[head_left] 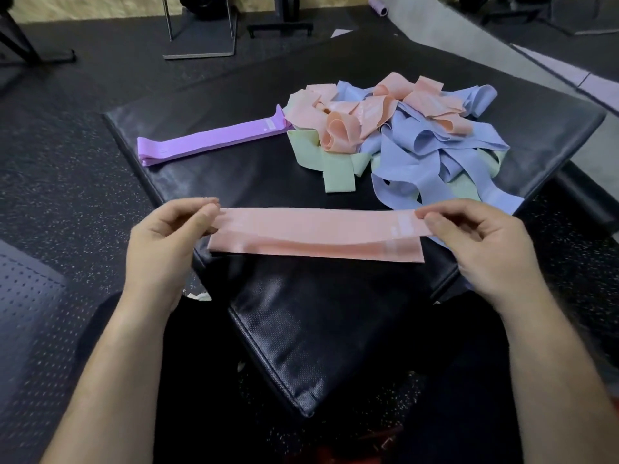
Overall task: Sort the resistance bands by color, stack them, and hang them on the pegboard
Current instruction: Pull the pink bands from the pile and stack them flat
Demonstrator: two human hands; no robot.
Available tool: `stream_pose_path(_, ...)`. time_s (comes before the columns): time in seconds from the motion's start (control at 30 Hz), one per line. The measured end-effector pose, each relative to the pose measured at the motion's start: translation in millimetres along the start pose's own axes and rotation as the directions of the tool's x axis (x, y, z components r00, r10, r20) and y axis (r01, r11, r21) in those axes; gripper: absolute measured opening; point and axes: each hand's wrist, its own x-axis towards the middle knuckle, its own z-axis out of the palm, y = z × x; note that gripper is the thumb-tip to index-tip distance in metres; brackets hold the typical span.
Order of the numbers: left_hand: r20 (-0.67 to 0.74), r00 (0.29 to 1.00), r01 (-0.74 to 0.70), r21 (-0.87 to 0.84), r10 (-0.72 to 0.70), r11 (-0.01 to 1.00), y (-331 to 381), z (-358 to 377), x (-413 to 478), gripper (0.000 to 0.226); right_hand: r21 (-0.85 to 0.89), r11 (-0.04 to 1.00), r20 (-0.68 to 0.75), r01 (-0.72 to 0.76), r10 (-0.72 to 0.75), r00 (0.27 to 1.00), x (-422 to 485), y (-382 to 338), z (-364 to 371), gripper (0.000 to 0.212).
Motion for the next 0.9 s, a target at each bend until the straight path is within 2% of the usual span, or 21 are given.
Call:
stream_pose_path(0.07, -0.011, 1.000, -0.007, 0.149, 0.009, 0.989, -5, 1, 0, 0.018, -0.064, 0.998, 0.029, -0.015, 0.017, 0.999, 0, 8, 3, 0.021)
stream_pose_path(0.23, 0.044, 0.994, -0.112, 0.475, 0.104, 0.873, -16, 2, -2, 0.028, -0.269, 0.963, 0.081, -0.024, 0.048, 0.996, -3, 22, 11, 0.023)
stream_pose_path(0.4, 0.105, 0.979, -0.204, 0.599, 0.177, 0.774, -21, 2, -2, 0.023, -0.342, 0.939, 0.155, 0.031, 0.024, 0.988, -4, 22, 17, 0.020)
stream_pose_path(0.53, 0.228, 0.935, -0.349, 0.723, 0.271, 0.597, -25, 0, 2, 0.023, -0.398, 0.911, 0.192, 0.106, -0.030, 0.981, -2, 26, 15, 0.022)
stream_pose_path(0.6, 0.225, 0.920, -0.375, 0.742, 0.320, 0.555, -23, 2, 0, 0.020, -0.379, 0.918, 0.194, 0.117, -0.045, 0.980, -2, 26, 12, 0.022)
stream_pose_path(0.7, 0.252, 0.906, -0.417, 0.678, 0.342, 0.605, -16, 22, -12, 0.020, -0.347, 0.932, 0.198, 0.110, -0.041, 0.979, -4, 26, 9, 0.021)
stream_pose_path(0.73, 0.312, 0.887, -0.460, 0.636, 0.340, 0.619, -16, 33, -16, 0.019, -0.351, 0.930, 0.204, 0.105, -0.034, 0.978, -4, 27, 8, 0.021)
stream_pose_path(0.8, 0.484, 0.806, -0.581, 0.537, 0.341, 0.612, -20, 57, -23, 0.019, -0.381, 0.920, 0.233, 0.093, -0.002, 0.973, -4, 30, 5, 0.023)
stream_pose_path(0.9, 0.646, 0.720, -0.650, 0.498, 0.256, 0.574, -30, 86, -28, 0.041, -0.432, 0.898, 0.280, 0.082, 0.047, 0.959, -6, 33, 2, 0.030)
